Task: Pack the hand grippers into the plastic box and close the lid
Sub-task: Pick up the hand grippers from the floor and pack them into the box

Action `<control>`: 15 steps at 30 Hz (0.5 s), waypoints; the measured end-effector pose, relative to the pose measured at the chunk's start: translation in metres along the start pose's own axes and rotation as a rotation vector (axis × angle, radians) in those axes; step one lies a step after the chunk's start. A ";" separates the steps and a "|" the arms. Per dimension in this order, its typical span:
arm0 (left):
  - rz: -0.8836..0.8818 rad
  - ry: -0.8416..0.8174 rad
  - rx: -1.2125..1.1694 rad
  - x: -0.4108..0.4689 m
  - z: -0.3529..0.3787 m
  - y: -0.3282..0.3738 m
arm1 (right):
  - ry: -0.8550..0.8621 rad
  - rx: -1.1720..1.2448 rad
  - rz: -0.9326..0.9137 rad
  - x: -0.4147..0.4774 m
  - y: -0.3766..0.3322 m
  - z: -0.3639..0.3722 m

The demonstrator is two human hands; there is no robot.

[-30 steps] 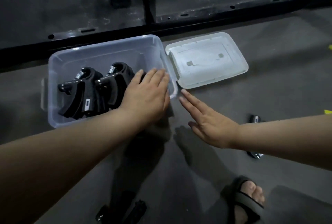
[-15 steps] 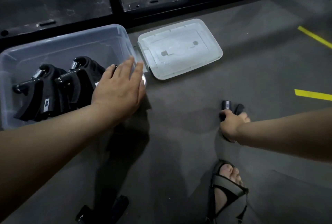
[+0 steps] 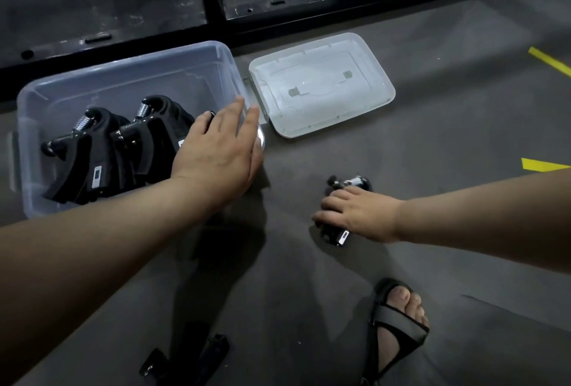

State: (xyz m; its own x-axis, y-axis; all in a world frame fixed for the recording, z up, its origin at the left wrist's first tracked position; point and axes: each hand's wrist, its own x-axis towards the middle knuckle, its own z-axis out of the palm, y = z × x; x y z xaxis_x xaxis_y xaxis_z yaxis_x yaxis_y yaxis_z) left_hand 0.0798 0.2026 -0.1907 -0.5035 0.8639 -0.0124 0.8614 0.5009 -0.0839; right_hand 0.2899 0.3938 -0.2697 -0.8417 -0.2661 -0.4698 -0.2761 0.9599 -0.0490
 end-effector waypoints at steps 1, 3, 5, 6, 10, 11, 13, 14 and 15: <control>0.000 -0.002 -0.001 0.000 0.000 0.000 | -0.022 -0.016 -0.052 -0.001 -0.002 -0.004; 0.007 -0.007 -0.008 0.000 0.000 0.000 | -0.032 0.084 0.057 0.000 -0.011 -0.003; 0.005 -0.006 -0.006 0.000 0.000 0.000 | 0.073 0.338 0.487 0.005 -0.030 0.000; 0.002 -0.007 -0.008 0.000 0.000 0.000 | 0.078 0.506 0.743 0.010 -0.039 -0.003; -0.004 -0.010 -0.013 0.000 0.000 0.000 | -0.101 0.838 1.097 0.036 -0.056 0.002; -0.001 -0.014 -0.014 0.000 0.000 0.000 | -0.097 0.820 1.114 0.041 -0.057 0.002; 0.001 -0.015 -0.015 -0.001 -0.001 -0.001 | -0.086 0.800 1.160 0.049 -0.056 0.001; 0.000 -0.007 -0.013 -0.001 -0.001 -0.002 | -0.098 0.798 1.172 0.053 -0.054 -0.002; 0.000 0.005 -0.015 -0.001 -0.002 -0.002 | -0.120 0.813 1.189 0.055 -0.050 -0.004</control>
State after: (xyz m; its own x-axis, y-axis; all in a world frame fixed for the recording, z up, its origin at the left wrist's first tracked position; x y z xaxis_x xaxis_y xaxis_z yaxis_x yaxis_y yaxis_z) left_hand 0.0785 0.2005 -0.1888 -0.5030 0.8642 -0.0078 0.8625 0.5013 -0.0693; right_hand 0.2553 0.3307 -0.2899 -0.3264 0.6802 -0.6564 0.9162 0.3984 -0.0428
